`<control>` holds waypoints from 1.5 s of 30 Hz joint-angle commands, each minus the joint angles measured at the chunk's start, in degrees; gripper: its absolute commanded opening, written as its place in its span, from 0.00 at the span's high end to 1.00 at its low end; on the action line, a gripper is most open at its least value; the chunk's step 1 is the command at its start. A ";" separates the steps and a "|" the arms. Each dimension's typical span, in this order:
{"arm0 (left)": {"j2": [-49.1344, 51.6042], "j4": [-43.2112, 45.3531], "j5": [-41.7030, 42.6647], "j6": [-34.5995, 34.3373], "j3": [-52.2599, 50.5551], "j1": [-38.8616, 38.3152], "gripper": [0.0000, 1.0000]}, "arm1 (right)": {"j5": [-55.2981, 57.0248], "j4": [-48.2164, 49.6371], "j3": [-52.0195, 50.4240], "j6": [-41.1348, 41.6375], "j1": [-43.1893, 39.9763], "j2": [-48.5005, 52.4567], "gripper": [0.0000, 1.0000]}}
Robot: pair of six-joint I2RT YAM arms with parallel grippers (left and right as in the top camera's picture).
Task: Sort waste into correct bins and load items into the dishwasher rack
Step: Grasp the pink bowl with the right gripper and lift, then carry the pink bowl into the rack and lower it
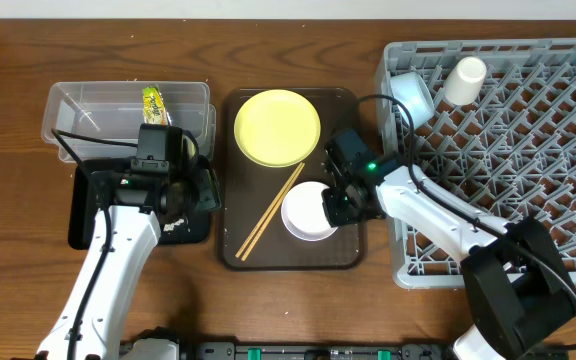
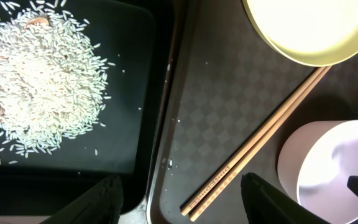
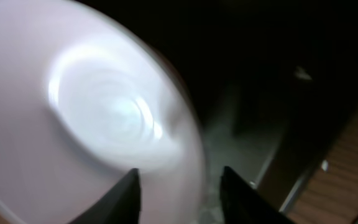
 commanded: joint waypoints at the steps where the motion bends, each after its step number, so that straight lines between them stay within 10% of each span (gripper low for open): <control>1: -0.20 -0.13 -0.70 0.11 0.74 0.26 0.36 | 3.50 0.46 -1.66 4.72 0.44 0.50 0.81; 5: -0.20 -0.13 -0.70 0.11 0.74 0.26 0.36 | 4.02 2.14 -1.57 4.87 0.26 0.37 0.98; 27: -0.20 -0.15 -0.68 0.11 0.74 0.26 0.36 | 35.15 -6.29 16.06 -3.74 -11.63 -13.53 0.99; 45: -0.20 -0.11 -0.70 0.11 0.74 0.26 0.36 | 58.03 6.08 16.04 -41.55 -26.99 -12.59 0.99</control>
